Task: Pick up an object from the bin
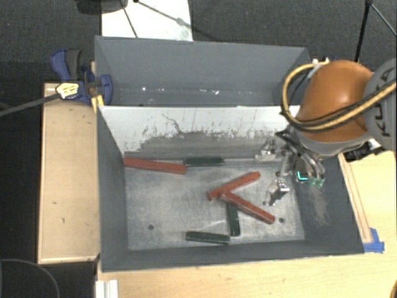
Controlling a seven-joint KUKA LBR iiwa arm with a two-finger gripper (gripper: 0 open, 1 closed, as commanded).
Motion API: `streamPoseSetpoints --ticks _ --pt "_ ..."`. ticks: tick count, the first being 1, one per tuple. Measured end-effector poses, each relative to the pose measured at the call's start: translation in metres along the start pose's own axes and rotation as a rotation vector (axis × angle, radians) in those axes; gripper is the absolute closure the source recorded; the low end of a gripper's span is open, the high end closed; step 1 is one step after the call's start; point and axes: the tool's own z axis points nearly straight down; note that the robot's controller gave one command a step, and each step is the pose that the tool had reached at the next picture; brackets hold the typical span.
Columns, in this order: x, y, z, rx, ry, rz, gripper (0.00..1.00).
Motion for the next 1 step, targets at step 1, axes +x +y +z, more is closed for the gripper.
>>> streamPoseSetpoints --ticks 1 --pt "-0.0016 0.0001 -0.0045 0.000 -0.008 -0.001 0.00"
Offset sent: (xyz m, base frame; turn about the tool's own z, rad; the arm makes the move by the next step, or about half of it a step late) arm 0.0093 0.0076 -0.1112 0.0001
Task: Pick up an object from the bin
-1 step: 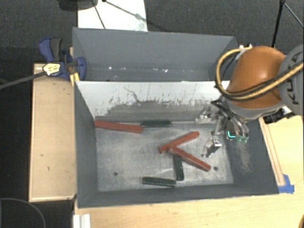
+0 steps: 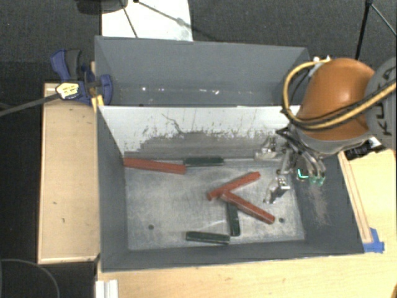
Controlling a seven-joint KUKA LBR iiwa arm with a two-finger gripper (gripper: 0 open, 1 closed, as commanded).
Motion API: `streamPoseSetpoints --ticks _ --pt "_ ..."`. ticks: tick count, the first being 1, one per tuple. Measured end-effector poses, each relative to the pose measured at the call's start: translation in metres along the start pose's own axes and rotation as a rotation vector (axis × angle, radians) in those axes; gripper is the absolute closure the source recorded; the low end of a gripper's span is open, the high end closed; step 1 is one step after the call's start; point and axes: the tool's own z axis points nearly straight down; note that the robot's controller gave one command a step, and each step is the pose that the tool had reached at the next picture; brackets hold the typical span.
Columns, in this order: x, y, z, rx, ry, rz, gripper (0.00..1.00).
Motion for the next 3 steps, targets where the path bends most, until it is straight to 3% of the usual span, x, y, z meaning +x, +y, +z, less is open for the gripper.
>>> streamPoseSetpoints --ticks 1,2,3 --pt "-0.006 0.003 0.048 0.000 -0.008 -0.003 0.00" --pt "-0.045 0.003 0.087 -0.001 -0.002 0.030 0.00" --pt "-0.019 0.009 0.119 0.001 -0.009 -0.101 1.00"
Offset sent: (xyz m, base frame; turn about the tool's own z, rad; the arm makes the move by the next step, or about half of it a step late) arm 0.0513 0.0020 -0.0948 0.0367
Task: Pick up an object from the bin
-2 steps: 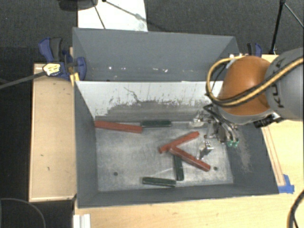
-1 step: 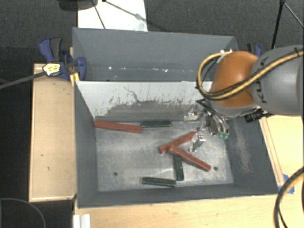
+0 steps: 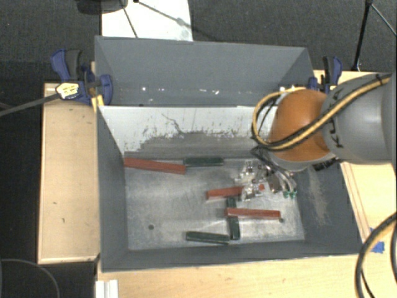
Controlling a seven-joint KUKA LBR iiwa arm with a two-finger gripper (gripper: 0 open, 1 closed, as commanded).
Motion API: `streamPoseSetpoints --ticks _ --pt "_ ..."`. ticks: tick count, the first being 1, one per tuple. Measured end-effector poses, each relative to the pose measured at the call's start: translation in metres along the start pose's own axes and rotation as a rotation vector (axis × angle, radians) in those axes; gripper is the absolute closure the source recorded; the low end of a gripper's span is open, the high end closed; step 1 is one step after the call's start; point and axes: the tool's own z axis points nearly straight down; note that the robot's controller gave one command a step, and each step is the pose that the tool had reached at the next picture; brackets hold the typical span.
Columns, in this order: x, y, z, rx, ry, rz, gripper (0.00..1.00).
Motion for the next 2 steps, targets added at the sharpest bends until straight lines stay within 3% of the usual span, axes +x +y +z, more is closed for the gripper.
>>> streamPoseSetpoints --ticks 1,2 --pt "0.000 0.000 0.000 0.000 0.000 0.000 1.00" --pt "0.037 0.015 -0.207 -0.001 0.008 0.010 1.00"
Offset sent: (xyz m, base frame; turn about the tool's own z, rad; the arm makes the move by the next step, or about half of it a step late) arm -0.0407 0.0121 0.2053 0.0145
